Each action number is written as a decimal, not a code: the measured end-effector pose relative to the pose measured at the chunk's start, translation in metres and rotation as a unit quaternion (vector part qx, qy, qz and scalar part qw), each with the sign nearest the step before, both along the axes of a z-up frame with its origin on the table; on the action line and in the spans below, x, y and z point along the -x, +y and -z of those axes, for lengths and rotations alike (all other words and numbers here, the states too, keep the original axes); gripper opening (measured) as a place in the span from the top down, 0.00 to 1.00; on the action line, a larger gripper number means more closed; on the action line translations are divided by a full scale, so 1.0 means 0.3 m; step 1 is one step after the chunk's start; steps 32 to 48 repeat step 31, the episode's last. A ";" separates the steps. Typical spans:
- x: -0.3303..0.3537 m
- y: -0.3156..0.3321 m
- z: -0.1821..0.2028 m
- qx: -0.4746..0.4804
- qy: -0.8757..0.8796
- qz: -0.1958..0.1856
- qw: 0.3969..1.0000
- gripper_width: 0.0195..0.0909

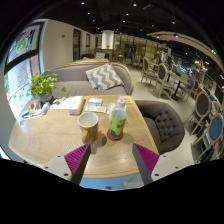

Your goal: Pour water

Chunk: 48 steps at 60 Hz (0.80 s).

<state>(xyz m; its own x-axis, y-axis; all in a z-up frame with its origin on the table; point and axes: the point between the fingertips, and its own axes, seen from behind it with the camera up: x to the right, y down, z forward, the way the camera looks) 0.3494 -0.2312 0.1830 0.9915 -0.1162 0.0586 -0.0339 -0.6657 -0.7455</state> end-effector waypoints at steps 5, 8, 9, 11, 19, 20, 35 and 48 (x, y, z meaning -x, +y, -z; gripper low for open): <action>0.054 -0.085 -0.049 0.000 0.003 0.008 1.000 0.08; 0.080 -0.125 -0.063 -0.003 0.004 0.009 1.000 0.08; 0.088 -0.136 -0.068 -0.004 0.004 0.008 1.000 0.08; 0.108 -0.156 -0.083 -0.005 0.001 0.006 1.000 0.08; 0.146 -0.199 -0.110 -0.015 0.002 0.004 1.000 0.08; 0.150 -0.201 -0.111 -0.015 0.005 0.004 1.000 0.08; 0.173 -0.234 -0.103 -0.010 0.002 -0.002 1.000 0.07; 0.173 -0.234 -0.103 -0.010 0.002 -0.002 1.000 0.07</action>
